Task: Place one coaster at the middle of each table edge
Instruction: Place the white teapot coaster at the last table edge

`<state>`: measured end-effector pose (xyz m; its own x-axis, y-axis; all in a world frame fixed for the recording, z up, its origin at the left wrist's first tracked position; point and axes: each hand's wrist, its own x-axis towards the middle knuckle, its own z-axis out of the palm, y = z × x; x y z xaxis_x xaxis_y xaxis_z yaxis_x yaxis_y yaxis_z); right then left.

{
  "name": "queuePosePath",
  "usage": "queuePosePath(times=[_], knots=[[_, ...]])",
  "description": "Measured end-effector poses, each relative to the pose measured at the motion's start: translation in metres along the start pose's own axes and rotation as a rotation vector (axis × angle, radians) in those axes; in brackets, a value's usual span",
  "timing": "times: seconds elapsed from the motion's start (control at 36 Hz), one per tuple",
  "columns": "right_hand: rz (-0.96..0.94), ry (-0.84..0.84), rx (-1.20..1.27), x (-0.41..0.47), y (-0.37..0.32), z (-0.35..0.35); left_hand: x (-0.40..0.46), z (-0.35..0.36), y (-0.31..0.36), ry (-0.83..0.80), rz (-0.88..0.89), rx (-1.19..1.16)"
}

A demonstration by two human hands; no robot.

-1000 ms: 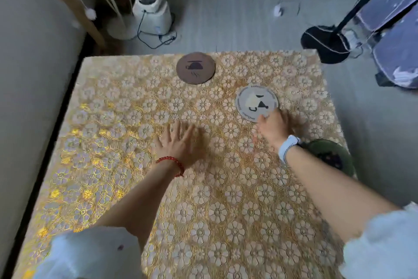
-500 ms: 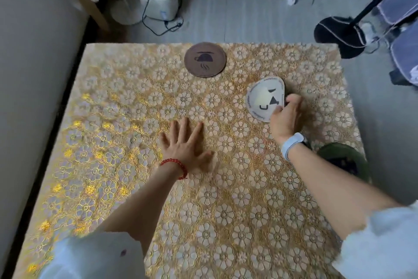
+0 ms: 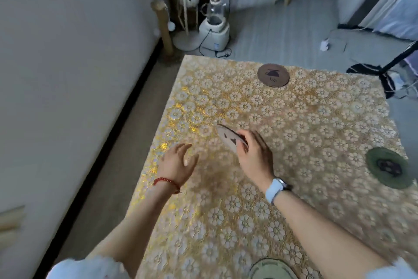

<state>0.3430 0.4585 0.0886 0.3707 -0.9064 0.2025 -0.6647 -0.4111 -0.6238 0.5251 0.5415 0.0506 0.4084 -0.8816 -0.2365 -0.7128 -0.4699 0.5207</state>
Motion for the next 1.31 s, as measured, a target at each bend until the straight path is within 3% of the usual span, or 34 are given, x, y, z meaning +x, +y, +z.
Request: queuePosePath(times=[0.31,0.53,0.69,0.94,1.14,1.31], knots=[[0.126,-0.147,-0.012,-0.128,-0.201,0.099,-0.151,-0.151,-0.175,0.115,0.064,0.002],[0.156,-0.204,0.052,-0.153,-0.273,0.164,-0.172,-0.206,-0.254,0.045,0.072,0.056],[0.42,-0.07,0.281,-0.118,-0.268,0.189,-0.119,-0.214,-0.267,-0.098,0.155,0.133],[0.791,0.227,0.476,-0.026,-0.203,0.204,0.016,-0.209,-0.223,-0.305,0.407,0.275],[1.039,0.378,0.473,0.015,-0.165,0.201,0.112,-0.184,-0.175,-0.499,0.579,0.351],[1.076,0.333,0.297,0.011,-0.156,0.197,0.157,-0.146,-0.149,-0.698,0.734,0.495]])
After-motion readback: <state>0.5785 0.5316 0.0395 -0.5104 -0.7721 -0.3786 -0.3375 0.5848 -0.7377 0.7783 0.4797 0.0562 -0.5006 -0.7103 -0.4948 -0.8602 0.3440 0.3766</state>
